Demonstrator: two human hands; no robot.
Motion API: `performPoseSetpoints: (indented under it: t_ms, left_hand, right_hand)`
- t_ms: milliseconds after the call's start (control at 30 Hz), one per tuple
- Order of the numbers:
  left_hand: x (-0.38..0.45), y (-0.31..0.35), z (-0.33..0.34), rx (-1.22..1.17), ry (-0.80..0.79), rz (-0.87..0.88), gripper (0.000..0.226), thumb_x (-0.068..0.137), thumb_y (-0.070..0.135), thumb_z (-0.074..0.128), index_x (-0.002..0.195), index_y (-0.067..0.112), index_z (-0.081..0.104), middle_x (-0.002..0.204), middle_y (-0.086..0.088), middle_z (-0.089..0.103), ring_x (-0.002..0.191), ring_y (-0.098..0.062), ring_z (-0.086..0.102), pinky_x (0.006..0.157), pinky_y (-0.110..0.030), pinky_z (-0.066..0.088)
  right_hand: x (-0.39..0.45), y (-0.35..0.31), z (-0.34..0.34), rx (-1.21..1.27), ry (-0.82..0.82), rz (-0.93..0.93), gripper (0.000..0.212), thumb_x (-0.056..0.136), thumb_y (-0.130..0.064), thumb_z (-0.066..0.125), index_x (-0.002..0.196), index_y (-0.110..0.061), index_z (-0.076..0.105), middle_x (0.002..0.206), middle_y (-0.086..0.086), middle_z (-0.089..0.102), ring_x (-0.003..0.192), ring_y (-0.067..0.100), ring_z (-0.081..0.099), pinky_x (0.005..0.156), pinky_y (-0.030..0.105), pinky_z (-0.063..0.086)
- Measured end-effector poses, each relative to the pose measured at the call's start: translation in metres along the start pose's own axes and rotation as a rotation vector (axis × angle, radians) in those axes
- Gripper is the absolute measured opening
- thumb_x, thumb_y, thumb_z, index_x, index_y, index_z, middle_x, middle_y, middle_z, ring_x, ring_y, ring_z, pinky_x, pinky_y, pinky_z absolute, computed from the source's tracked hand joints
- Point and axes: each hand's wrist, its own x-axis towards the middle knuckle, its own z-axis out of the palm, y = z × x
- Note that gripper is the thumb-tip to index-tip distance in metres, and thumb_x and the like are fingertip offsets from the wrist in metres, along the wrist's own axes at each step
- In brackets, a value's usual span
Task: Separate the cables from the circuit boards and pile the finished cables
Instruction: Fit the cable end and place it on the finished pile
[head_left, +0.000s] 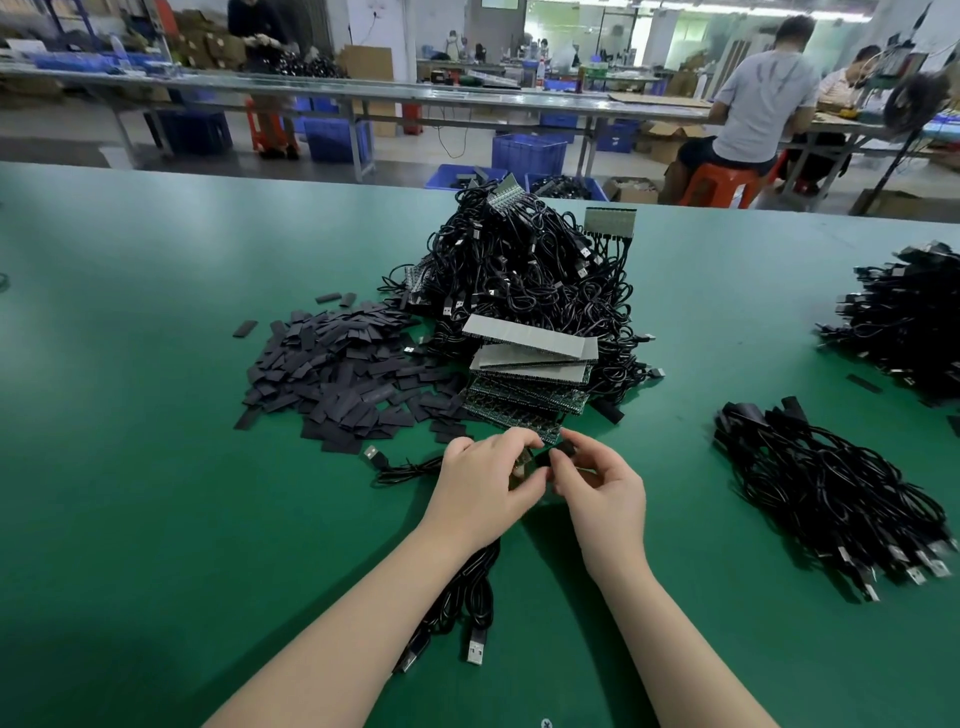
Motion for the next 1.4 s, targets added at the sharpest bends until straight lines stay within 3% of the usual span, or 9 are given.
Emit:
performPoseSetpoints:
  t_ms: [67,200,300,433,567,833,1000,1167,1400]
  left_hand:
    - [-0.0001,-0.001,-0.0012,-0.003,-0.009,0.003,0.025,0.091,0.041,0.056,0.114,0.031,0.058,0.08,0.017,0.059,0.078,0.001,0.052,0.095,-0.029,0.03]
    - [-0.0003,-0.0012,-0.0014,0.002,-0.015,0.004,0.027,0.094,0.039,0.055,0.12,0.031,0.06,0.107,0.015,0.067,0.097,-0.001,0.058,0.097,-0.027,0.028]
    - [0.0,-0.0036,-0.0012,-0.007,-0.015,-0.005,0.024,0.095,0.034,0.056,0.116,0.026,0.063,0.109,0.013,0.067,0.098,-0.003,0.057,0.099,-0.029,0.03]
    - [-0.0005,-0.0048,-0.0009,-0.022,-0.022,0.01,0.023,0.095,0.033,0.056,0.115,0.026,0.065,0.111,0.014,0.067,0.1,-0.003,0.057,0.096,-0.027,0.028]
    - [0.0002,-0.0034,-0.0012,-0.043,-0.033,0.02,0.028,0.091,0.036,0.061,0.117,0.027,0.065,0.111,0.013,0.067,0.101,-0.003,0.056,0.096,-0.026,0.027]
    - [-0.0003,-0.004,-0.0028,-0.086,0.012,0.034,0.028,0.092,0.027,0.06,0.119,0.025,0.067,0.1,0.008,0.068,0.091,-0.007,0.055,0.087,-0.027,0.03]
    - [0.0002,-0.0044,-0.0044,-0.11,-0.024,0.041,0.028,0.092,0.031,0.056,0.117,0.031,0.068,0.091,0.013,0.064,0.087,-0.004,0.054,0.084,-0.027,0.03]
    - [0.0012,-0.0039,-0.0048,-0.094,-0.048,0.04,0.029,0.093,0.032,0.054,0.119,0.034,0.065,0.107,0.015,0.068,0.098,-0.002,0.057,0.093,-0.032,0.034]
    - [0.0014,0.0012,-0.005,-0.047,-0.149,-0.033,0.055,0.085,0.027,0.035,0.139,0.028,0.044,0.088,0.025,0.038,0.087,0.004,0.033,0.102,-0.036,0.027]
  right_hand:
    - [0.0003,-0.0008,-0.0017,0.005,-0.026,0.0,0.03,0.087,-0.012,0.074,0.092,-0.041,0.076,0.082,-0.001,0.072,0.07,0.02,0.067,0.076,0.043,0.06]
    - [-0.0002,-0.0035,-0.0035,0.049,-0.075,0.011,0.024,0.087,-0.009,0.075,0.095,-0.031,0.076,0.073,-0.004,0.068,0.062,0.009,0.067,0.064,0.022,0.056]
    - [-0.0008,-0.0057,-0.004,0.071,-0.125,0.017,0.021,0.087,-0.006,0.075,0.097,-0.024,0.076,0.069,-0.007,0.066,0.06,0.006,0.064,0.062,0.016,0.052]
    - [-0.0006,-0.0061,-0.0045,0.095,-0.151,0.035,0.02,0.087,-0.004,0.074,0.103,-0.016,0.076,0.072,-0.006,0.071,0.06,0.005,0.062,0.063,0.017,0.052]
    - [-0.0008,-0.0059,-0.0039,0.109,-0.105,0.039,0.017,0.087,-0.005,0.074,0.096,-0.019,0.077,0.076,-0.006,0.075,0.06,0.004,0.064,0.06,0.016,0.052]
    - [0.0006,-0.0065,-0.0064,0.073,-0.195,0.052,0.022,0.085,-0.009,0.077,0.088,-0.03,0.08,0.081,-0.002,0.076,0.072,0.007,0.066,0.066,0.018,0.052]
    - [0.0015,-0.0054,-0.0088,0.05,-0.164,0.048,0.02,0.079,-0.014,0.082,0.087,-0.032,0.081,0.078,-0.005,0.075,0.066,0.003,0.062,0.067,0.017,0.05]
    - [0.0004,-0.0053,-0.0073,0.04,-0.149,0.054,0.017,0.079,-0.013,0.082,0.083,-0.029,0.081,0.084,0.0,0.078,0.076,0.009,0.07,0.073,0.023,0.057]
    - [0.0014,-0.0049,-0.0074,0.071,-0.032,0.107,0.008,0.08,-0.012,0.082,0.081,-0.018,0.077,0.079,0.003,0.077,0.067,0.009,0.067,0.065,0.021,0.056]
